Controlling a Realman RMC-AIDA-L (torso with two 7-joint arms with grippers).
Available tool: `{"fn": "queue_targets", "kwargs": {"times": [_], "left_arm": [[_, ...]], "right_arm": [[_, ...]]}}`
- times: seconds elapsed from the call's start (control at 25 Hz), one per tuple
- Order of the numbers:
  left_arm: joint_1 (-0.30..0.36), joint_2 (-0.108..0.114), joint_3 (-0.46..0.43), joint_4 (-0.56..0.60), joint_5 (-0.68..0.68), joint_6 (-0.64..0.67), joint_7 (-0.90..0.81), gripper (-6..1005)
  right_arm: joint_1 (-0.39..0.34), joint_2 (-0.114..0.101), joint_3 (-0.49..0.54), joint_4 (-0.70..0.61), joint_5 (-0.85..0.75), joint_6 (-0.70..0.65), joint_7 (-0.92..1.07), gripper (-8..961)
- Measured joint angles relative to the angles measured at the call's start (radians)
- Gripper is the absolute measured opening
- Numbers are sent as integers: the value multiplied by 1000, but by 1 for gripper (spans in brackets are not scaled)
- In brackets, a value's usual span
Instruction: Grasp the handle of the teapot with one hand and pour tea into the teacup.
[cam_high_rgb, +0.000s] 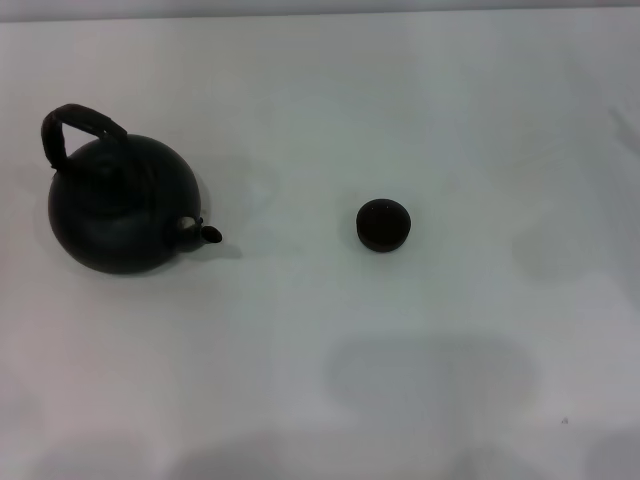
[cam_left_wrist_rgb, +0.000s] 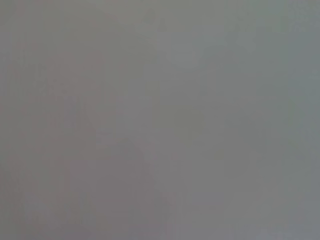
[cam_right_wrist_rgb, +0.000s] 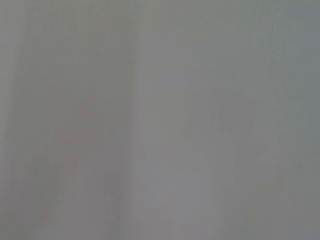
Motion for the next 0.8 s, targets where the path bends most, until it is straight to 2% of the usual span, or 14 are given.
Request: {"fn": "queue_targets", "kwargs": {"times": [0.04, 0.08, 0.44, 0.8], "left_arm": [[0, 0, 0, 0, 0, 0, 0, 612], [-8, 0, -38, -4, -2, 1, -5, 612], [-42, 0, -54, -16, -2, -13, 29, 610], [-122, 4, -68, -70, 10, -123, 53, 609]], "right_arm": [[-6, 1, -1, -27, 28, 21, -20, 844], [-10, 2, -3, -57, 51, 38, -45, 844], [3, 8, -6, -280, 125, 73, -243, 844], [52, 13, -5, -305, 126, 22, -277, 844]]}}
